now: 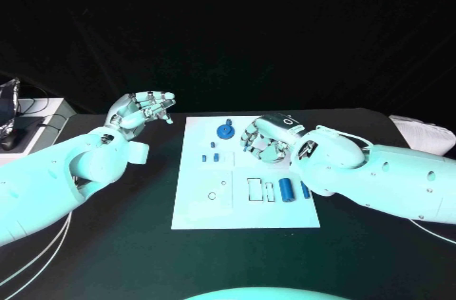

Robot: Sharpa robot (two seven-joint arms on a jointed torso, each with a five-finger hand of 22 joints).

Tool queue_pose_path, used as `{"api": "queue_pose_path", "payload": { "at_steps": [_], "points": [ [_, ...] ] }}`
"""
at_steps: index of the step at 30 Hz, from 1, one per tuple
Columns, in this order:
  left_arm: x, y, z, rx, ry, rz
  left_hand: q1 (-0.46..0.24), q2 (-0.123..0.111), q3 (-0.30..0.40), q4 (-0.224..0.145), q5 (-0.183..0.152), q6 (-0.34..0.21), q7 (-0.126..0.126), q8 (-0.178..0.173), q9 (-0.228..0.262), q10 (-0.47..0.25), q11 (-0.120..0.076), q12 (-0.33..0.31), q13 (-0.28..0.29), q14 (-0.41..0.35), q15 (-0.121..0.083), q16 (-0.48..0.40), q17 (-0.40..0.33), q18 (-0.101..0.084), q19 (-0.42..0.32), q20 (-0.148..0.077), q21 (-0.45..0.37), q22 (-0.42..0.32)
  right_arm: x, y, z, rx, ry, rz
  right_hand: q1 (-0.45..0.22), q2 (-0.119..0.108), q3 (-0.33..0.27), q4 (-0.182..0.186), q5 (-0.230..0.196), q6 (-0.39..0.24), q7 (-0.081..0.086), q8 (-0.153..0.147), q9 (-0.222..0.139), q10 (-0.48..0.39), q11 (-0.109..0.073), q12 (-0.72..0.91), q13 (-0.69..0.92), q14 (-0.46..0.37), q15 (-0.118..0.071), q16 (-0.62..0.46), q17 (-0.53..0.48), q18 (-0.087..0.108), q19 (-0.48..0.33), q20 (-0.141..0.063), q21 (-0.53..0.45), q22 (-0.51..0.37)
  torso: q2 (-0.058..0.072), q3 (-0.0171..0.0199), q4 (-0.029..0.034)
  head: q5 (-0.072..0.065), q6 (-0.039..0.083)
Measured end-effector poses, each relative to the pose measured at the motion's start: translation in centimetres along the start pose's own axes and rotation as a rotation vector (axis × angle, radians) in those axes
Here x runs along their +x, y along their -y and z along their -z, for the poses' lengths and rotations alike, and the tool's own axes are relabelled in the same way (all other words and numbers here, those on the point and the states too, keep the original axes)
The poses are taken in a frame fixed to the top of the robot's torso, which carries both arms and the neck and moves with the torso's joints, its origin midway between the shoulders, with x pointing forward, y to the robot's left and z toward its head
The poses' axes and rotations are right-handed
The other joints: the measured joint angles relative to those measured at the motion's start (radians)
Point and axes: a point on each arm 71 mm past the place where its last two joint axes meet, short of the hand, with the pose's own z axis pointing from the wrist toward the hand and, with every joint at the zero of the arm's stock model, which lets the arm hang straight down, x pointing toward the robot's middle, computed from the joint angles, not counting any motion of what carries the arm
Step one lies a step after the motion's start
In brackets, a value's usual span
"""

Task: Assemble the parts on the task board

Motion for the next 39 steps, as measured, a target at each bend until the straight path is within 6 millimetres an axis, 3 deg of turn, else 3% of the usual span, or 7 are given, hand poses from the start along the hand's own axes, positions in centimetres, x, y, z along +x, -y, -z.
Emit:
{"api": "queue_pose_path", "payload": {
  "at_steps": [6,15,28,39],
  "points": [
    [0.5,0.0,-0.1,-0.002,-0.002,0.004,0.0,0.0,-0.003,0.003,0.0,0.0,0.0,0.0,0.0,0.0,0.0,-0.004,0.0,0.0,0.0,0.0,0.0,0.0,0.0,0.0,0.0,-0.001,2.4,-2.8,-0.5,-0.06,-0.035,-0.023,0.0,0.0,0.0,0.0,0.0,-0.001,-0.001,0.0,0.0,0.0,0.0,0.0,0.0,0.0,0.0,0.0,-0.001,0.0,0.0,0.0,0.0,0.0,-0.002,-0.002,0.0017,0.026,-0.012],
    [0.9,0.0,-0.1,-0.003,-0.002,0.007,0.0,0.0,-0.003,0.003,0.0,0.0,0.0,0.004,0.0,0.0,0.0,-0.004,-0.001,0.0,0.0,0.0,0.0,0.0,0.0,0.0,0.0,-0.001,4.6,-4.4,-1.0,-0.095,-0.076,-0.016,0.0,0.0,0.005,0.001,0.002,-0.002,-0.001,-0.001,0.003,0.0,0.0,-0.003,0.0,0.0,0.0,0.0,-0.004,0.0,0.0,0.0,0.0,0.0,-0.002,-0.0032,0.0028,0.048,-0.025],
    [0.9,0.1,0.0,-0.006,-0.001,0.007,0.0,0.0,-0.003,0.003,0.0,0.0,0.0,0.004,0.0,0.0,0.0,-0.004,-0.001,0.0,0.0,0.0,0.0,0.0,0.0,0.0,0.0,-0.001,6.5,-4.8,-1.1,-0.093,-0.126,0.0,-0.003,-0.003,0.006,0.0,0.003,-0.002,-0.001,0.004,0.003,0.0,0.0,-0.007,-0.002,0.0,0.0,0.0,-0.007,0.0,0.0,0.0,0.0,-0.004,-0.002,-0.0019,0.0024,0.059,-0.05],
    [0.9,0.1,0.0,-0.007,-0.001,0.007,0.0,0.0,-0.003,0.003,0.0,0.0,0.0,0.004,0.0,0.0,0.0,-0.004,-0.002,0.0,0.0,0.0,0.0,0.0,0.0,0.0,-0.003,-0.001,7.2,-4.5,-1.0,-0.075,-0.149,0.013,-0.005,-0.006,0.006,0.0,0.003,-0.004,-0.003,0.004,0.003,0.0,0.0,-0.006,-0.002,0.0,0.0,0.0,-0.009,0.0,0.0,0.0,0.0,-0.004,-0.003,-0.0019,0.0012,0.064,-0.059]
  ]
}}
